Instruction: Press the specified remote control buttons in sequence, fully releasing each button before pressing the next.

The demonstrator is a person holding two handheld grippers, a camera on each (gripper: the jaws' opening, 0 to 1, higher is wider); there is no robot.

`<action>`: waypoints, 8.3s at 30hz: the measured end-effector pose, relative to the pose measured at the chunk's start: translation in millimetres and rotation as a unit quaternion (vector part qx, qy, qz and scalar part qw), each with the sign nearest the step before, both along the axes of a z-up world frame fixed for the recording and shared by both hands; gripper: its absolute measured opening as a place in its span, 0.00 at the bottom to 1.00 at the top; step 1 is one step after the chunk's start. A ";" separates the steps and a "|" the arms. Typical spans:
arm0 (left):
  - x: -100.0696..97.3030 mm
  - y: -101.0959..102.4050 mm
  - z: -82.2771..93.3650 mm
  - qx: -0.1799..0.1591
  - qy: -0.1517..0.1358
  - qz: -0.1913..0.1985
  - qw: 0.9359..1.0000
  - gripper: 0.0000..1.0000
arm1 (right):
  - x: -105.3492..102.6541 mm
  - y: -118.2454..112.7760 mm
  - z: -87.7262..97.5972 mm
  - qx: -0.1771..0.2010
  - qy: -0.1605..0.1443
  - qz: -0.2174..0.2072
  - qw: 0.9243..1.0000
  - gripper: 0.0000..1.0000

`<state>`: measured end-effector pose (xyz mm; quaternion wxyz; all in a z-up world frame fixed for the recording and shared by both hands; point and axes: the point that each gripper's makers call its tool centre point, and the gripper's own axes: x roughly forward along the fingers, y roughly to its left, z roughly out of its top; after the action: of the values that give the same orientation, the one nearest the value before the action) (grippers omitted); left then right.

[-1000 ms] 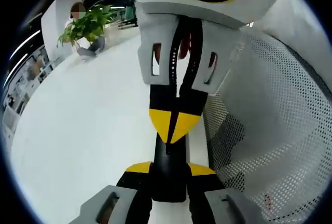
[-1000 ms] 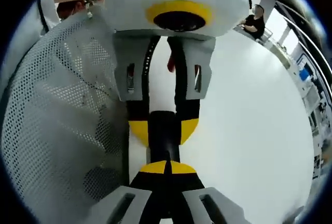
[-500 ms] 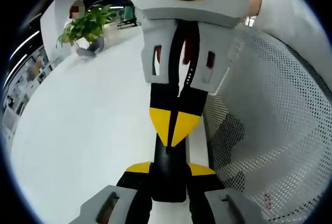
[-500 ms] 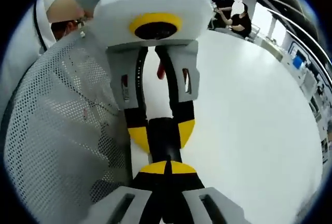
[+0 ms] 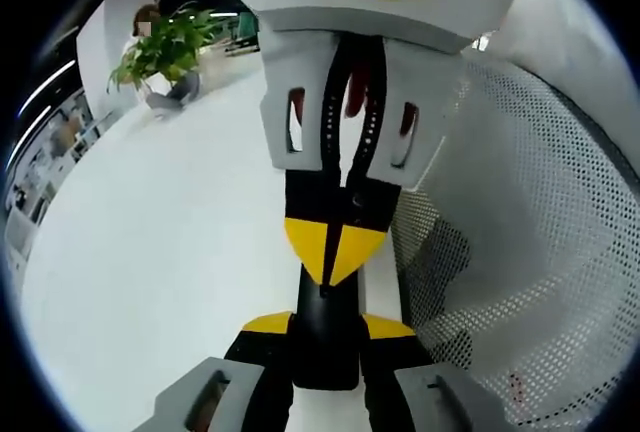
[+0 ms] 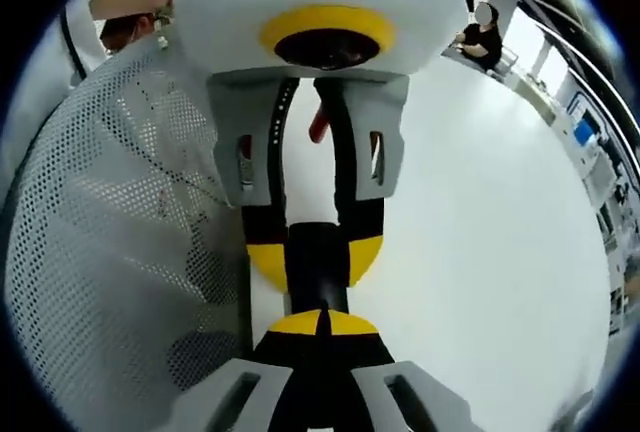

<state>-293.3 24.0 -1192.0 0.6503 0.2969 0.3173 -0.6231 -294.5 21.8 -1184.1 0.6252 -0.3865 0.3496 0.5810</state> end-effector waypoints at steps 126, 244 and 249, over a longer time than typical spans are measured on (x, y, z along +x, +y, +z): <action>34.5 45.5 113.0 -0.262 -0.081 0.321 0.907 0.77 | 0.1 -42.5 -10.5 0.056 0.034 -0.030 0.997 0.22; 31.1 87.8 122.7 -0.277 -0.162 0.424 0.847 0.90 | 199.1 -41.7 -9.2 -0.099 0.042 -0.158 0.982 0.25; 32.9 89.6 122.2 -0.276 -0.163 0.429 0.845 0.91 | 193.0 -55.3 -3.7 0.015 0.059 -0.286 0.956 0.37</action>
<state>-260.4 113.5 -1069.8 0.9500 0.0364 0.1174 -0.2871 -101.5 -33.4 -1187.9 0.7490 -0.2258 0.4734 0.4050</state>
